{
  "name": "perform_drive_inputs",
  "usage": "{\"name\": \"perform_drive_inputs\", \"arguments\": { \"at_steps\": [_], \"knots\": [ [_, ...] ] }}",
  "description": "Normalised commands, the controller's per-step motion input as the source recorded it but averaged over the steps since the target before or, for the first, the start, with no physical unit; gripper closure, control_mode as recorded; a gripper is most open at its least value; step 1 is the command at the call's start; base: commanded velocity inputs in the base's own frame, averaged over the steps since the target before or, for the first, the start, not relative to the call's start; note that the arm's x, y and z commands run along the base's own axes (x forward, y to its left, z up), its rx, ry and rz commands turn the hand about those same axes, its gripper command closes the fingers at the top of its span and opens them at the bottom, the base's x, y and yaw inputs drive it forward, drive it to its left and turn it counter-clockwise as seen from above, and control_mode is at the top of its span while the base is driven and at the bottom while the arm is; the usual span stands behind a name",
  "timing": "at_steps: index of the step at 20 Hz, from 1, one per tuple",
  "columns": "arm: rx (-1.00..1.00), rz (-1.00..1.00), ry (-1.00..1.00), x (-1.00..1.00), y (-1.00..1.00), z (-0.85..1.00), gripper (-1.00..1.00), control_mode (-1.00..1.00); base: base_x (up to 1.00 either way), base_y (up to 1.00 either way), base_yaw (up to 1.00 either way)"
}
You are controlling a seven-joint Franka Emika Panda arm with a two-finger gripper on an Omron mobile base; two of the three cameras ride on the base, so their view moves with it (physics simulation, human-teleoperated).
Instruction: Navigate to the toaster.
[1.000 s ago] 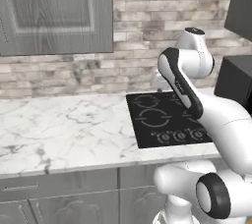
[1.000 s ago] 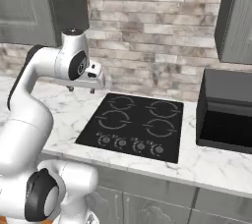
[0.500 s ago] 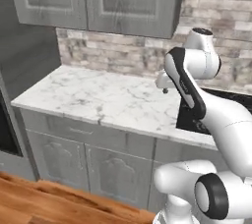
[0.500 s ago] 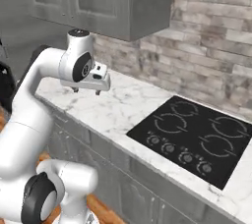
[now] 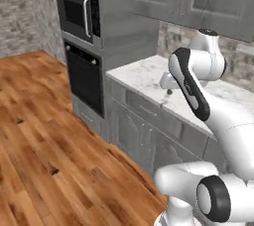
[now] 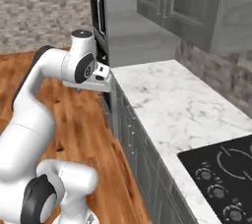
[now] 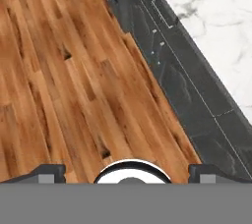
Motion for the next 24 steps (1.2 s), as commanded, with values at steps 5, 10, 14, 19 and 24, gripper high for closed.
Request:
{"name": "perform_drive_inputs", "arguments": {
  "at_steps": [5, 10, 14, 19, 24],
  "knots": [
    [0.00, 0.00, 0.00, 0.00, 0.00, 0.00, -1.00, 1.00, -0.22, -0.01, 0.95],
    [0.00, 0.00, 0.00, 0.00, 0.00, 0.00, -1.00, 1.00, -0.35, 0.00, 1.00],
    [0.00, 0.00, 0.00, 0.00, 0.00, 0.00, -1.00, 1.00, -0.28, 0.00, 1.00],
    [0.00, 0.00, 0.00, 0.00, 0.00, 0.00, -1.00, 1.00, 0.13, -0.19, 0.78],
    [0.00, 0.00, 0.00, 0.00, 0.00, 0.00, -1.00, 1.00, 0.89, -0.54, 0.44]
  ]
}}
